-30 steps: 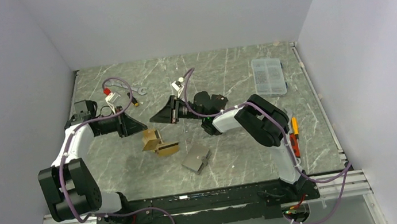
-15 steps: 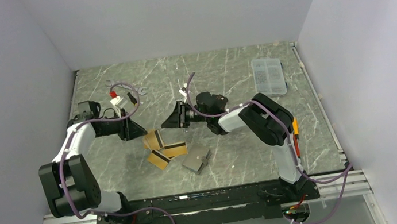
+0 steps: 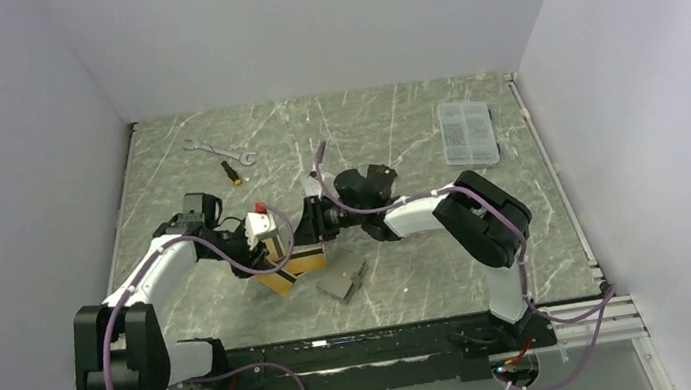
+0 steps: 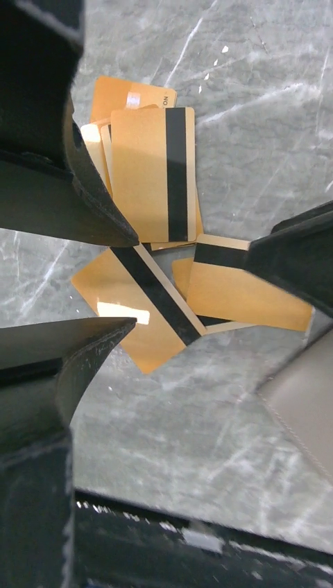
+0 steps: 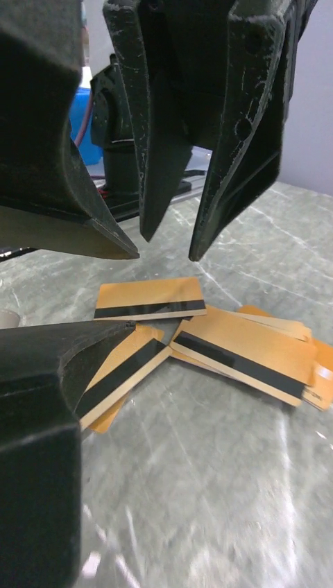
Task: Put the credit cards into the card holder
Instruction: Pick up the credit card from the center of the board.
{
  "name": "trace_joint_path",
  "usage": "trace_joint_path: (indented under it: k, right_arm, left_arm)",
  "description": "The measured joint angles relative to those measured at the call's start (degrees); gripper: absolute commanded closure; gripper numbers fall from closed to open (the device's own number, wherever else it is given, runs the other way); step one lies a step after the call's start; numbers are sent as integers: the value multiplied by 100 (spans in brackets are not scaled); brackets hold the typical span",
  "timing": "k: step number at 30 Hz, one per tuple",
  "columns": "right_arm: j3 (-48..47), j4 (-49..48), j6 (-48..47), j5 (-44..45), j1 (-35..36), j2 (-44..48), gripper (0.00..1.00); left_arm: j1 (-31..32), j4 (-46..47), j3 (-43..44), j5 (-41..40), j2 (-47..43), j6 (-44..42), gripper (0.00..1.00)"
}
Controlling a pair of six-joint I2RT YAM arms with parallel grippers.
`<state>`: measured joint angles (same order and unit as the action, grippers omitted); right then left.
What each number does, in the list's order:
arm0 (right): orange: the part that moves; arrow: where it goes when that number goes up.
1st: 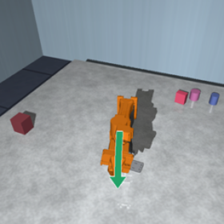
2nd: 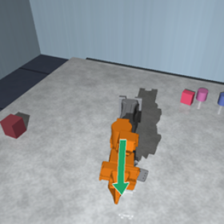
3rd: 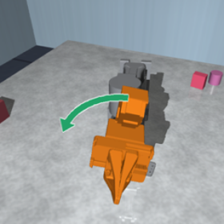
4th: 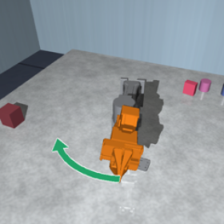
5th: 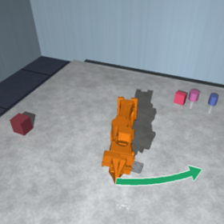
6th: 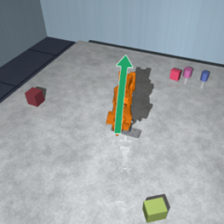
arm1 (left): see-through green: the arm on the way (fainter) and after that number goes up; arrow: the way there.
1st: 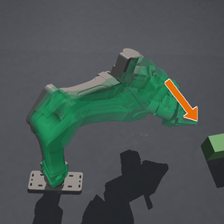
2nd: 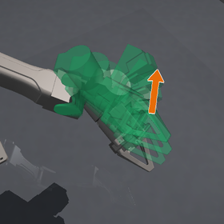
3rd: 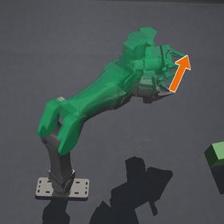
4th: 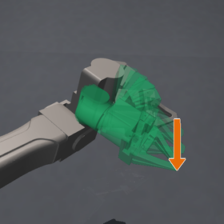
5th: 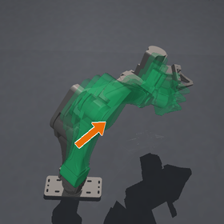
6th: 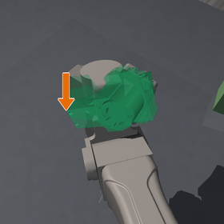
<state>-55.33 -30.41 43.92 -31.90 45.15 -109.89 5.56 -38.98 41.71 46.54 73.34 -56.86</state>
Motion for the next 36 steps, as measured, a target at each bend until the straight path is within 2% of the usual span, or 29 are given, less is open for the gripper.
trace_joint_path:
  k: [9, 13, 18, 22, 26, 29, 36]
  right_arm:
    - [-573, 396, -7, -61, 439, -575, 55]
    - [-887, 564, -39, -26, 476, -715, 54]
    - [-1027, 807, -116, 81, 514, -745, 54]
    - [-1027, 1001, -157, 179, 522, -745, 54]
    - [-1029, 1097, -157, 212, 544, -745, 55]
    - [-1067, 1176, -186, 264, 562, -745, 55]
    - [-1255, 1410, -363, 302, 568, -745, 55]
  left_arm:
    - [446, -4, -328, -715, -155, -1591, 58]
    - [553, 57, -592, -1099, -286, -2015, 69]
    - [549, 57, -627, -1484, -514, -2234, 64]
    - [424, -490, -129, -1648, -883, -2634, 59]
    - [417, -654, 262, -1639, -1231, -3202, 60]
    - [632, -448, -164, -1639, -1611, -3560, 62]
    - [1283, 240, -1827, -1574, -2833, -4085, 62]
